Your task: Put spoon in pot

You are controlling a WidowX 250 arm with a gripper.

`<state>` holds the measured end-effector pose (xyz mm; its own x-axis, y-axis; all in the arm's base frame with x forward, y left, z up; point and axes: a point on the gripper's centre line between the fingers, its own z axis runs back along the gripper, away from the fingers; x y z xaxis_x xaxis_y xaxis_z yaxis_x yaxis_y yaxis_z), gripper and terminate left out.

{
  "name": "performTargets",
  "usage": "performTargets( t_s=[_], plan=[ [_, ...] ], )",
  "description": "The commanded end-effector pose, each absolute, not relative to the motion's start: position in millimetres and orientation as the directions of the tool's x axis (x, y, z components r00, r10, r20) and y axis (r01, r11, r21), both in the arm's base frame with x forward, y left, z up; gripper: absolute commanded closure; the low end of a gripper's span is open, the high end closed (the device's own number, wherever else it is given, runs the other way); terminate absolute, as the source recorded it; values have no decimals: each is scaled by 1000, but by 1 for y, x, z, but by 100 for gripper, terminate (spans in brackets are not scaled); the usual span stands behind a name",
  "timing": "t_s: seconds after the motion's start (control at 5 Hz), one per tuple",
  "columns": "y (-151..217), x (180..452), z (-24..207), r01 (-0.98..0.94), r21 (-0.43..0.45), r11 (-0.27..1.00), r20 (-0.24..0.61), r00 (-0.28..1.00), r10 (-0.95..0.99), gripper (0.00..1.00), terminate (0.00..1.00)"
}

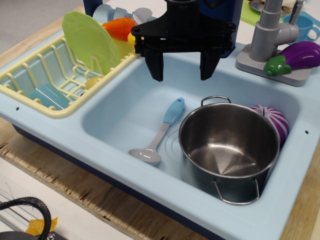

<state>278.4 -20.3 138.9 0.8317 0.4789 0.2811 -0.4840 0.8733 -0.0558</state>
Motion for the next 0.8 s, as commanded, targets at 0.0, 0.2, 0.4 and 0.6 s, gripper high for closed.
performTargets(
  t_s=[0.0,0.2,0.4,0.6],
  plan=[
    [-20,278,139,-484,-56,873,281,832,479,0,0],
    [-18,276,126,-502,-63,863,248,830,500,0,0],
    [-15,275,117,-512,-58,857,215,832,512,0,0],
    [-12,275,110,-516,-51,855,195,834,515,0,0]
  ],
)
